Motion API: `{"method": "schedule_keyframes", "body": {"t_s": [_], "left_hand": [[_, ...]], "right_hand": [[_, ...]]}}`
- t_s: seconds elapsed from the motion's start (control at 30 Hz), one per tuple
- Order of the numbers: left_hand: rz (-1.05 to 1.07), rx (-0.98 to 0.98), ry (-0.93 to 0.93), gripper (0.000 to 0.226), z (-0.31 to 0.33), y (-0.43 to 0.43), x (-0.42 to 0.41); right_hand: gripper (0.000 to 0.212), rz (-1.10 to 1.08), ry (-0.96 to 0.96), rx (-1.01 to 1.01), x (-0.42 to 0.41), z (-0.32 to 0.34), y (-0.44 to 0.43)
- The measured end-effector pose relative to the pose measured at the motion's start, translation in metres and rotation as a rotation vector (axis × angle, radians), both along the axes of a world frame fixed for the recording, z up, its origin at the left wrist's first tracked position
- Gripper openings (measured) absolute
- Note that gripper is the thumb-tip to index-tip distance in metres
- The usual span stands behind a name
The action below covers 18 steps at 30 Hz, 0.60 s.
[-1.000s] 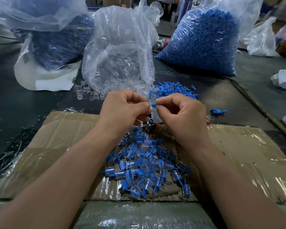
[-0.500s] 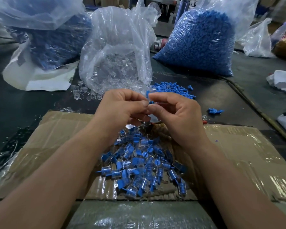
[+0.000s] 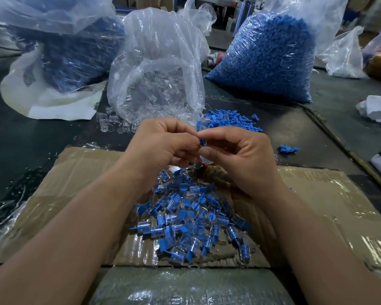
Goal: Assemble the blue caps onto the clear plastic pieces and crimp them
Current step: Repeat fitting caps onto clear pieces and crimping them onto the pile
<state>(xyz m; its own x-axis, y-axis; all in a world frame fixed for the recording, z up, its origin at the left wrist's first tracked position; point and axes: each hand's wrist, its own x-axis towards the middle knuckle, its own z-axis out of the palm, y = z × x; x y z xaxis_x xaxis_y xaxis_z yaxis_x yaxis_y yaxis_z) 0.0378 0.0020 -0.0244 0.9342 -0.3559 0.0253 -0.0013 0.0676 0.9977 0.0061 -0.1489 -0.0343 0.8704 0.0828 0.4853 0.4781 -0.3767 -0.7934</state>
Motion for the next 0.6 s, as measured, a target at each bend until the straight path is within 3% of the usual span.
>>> {"method": "schedule_keyframes", "body": {"t_s": [0.23,0.6], "left_hand": [[-0.091,-0.096,0.080,0.014,0.0004,0.0020,0.0018],[-0.098,-0.079,0.055,0.008,-0.0017,0.0012,0.0023]], "right_hand": [[0.027,-0.031,-0.073,-0.039,-0.0026,0.0026,-0.0040],[0.030,-0.069,-0.126,-0.108,-0.0011,0.0010,-0.0061]]}}
